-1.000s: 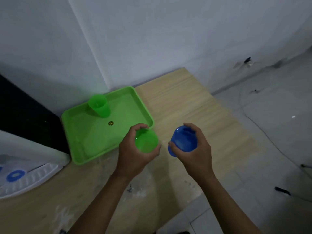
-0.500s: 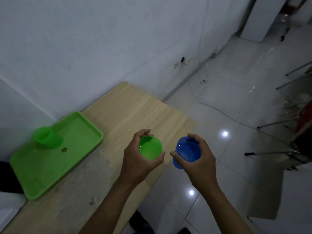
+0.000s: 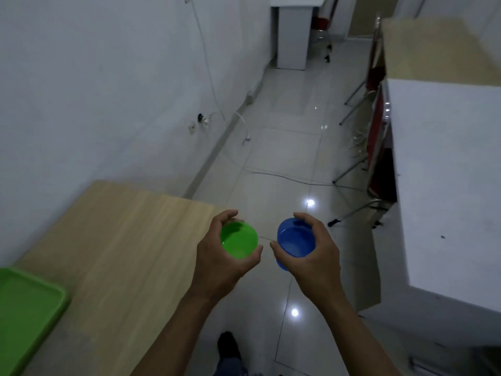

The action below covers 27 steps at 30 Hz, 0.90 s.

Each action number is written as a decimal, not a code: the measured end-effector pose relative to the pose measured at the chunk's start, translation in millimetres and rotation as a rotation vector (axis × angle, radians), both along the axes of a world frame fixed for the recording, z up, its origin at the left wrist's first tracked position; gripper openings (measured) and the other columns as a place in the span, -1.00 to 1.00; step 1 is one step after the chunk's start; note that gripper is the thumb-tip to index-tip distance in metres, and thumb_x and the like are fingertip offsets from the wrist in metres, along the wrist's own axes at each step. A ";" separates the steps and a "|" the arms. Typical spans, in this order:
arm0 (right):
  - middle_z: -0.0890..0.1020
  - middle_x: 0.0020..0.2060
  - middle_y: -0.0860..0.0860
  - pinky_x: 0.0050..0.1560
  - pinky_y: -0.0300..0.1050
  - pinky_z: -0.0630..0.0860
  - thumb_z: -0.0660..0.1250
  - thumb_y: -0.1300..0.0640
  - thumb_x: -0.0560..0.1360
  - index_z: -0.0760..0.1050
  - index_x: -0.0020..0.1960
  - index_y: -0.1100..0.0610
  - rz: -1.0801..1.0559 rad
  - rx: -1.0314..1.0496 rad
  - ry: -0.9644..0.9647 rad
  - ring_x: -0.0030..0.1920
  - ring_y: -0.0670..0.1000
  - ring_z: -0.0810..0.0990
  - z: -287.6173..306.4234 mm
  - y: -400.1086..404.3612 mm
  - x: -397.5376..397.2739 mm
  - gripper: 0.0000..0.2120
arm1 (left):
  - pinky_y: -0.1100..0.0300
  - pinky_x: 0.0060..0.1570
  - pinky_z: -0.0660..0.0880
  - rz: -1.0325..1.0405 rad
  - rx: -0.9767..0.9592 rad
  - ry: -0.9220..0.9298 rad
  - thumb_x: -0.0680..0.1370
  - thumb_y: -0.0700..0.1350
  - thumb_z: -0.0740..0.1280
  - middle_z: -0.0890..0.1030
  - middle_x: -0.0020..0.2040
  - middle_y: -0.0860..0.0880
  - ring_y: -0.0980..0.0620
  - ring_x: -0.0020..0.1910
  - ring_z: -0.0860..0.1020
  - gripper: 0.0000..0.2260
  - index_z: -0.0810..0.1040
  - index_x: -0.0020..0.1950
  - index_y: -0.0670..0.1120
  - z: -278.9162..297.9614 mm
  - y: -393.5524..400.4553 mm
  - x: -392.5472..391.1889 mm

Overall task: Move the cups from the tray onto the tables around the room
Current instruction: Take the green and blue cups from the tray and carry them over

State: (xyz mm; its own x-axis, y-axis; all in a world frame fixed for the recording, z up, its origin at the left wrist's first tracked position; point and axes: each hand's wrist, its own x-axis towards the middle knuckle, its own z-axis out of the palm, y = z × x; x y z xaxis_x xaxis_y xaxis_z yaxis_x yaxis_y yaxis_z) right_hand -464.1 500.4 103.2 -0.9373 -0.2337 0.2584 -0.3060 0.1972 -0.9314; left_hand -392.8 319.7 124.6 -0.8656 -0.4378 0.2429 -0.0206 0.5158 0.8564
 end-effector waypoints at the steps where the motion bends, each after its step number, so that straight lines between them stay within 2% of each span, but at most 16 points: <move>1: 0.54 0.19 -0.24 0.13 -0.44 0.44 0.64 -0.03 0.31 0.46 0.32 -0.10 -0.026 0.007 -0.005 0.21 -0.21 0.51 -0.2 6.1 -5.8 -0.35 | 0.51 0.03 0.41 -0.027 0.005 0.001 0.26 0.14 0.59 0.55 0.13 0.28 0.19 0.15 0.55 -0.33 0.42 0.31 0.18 -0.6 4.4 -10.7; 6: 0.53 0.19 -0.23 0.11 -0.45 0.44 0.64 0.00 0.32 0.44 0.33 -0.08 -0.146 0.037 -0.035 0.21 -0.25 0.49 -4.6 29.5 -38.9 -0.35 | 0.49 0.04 0.42 -0.165 0.020 -0.003 0.27 0.12 0.59 0.57 0.13 0.22 0.17 0.14 0.55 -0.35 0.44 0.30 0.14 -7.2 20.8 -69.7; 10: 0.51 0.18 -0.30 0.03 -0.55 0.41 0.66 0.01 0.30 0.44 0.32 -0.10 -0.257 0.074 -0.041 0.17 -0.37 0.46 -8.4 36.3 -77.0 -0.33 | 0.51 0.03 0.41 -0.272 0.034 -0.007 0.28 0.12 0.59 0.55 0.13 0.25 0.21 0.14 0.54 -0.34 0.42 0.31 0.14 -14.4 22.0 -124.1; 14: 0.54 0.22 -0.21 0.02 -0.51 0.45 0.67 -0.01 0.26 0.44 0.36 -0.08 -0.341 0.076 -0.076 0.19 -0.33 0.47 -7.2 35.7 -121.6 -0.26 | 0.49 0.03 0.43 -0.363 0.047 -0.017 0.27 0.15 0.59 0.54 0.14 0.26 0.19 0.15 0.54 -0.32 0.39 0.32 0.19 -14.2 12.8 -184.5; 18: 0.54 0.22 -0.27 0.03 -0.46 0.48 0.65 -0.17 0.25 0.42 0.34 -0.22 -0.446 0.122 -0.081 0.23 -0.23 0.50 -2.8 34.0 -158.5 -0.27 | 0.50 0.03 0.43 -0.474 0.050 -0.011 0.26 0.16 0.58 0.53 0.14 0.30 0.22 0.15 0.53 -0.33 0.40 0.31 0.21 -13.7 4.3 -241.5; 27: 0.56 0.21 -0.19 0.05 -0.50 0.44 0.67 -0.02 0.26 0.47 0.31 -0.08 -0.584 0.094 -0.063 0.21 -0.29 0.49 1.9 41.7 -209.1 -0.32 | 0.47 0.02 0.44 -0.657 0.047 -0.010 0.28 0.16 0.57 0.56 0.13 0.26 0.20 0.13 0.55 -0.41 0.48 0.25 0.13 -13.7 23.8 -332.7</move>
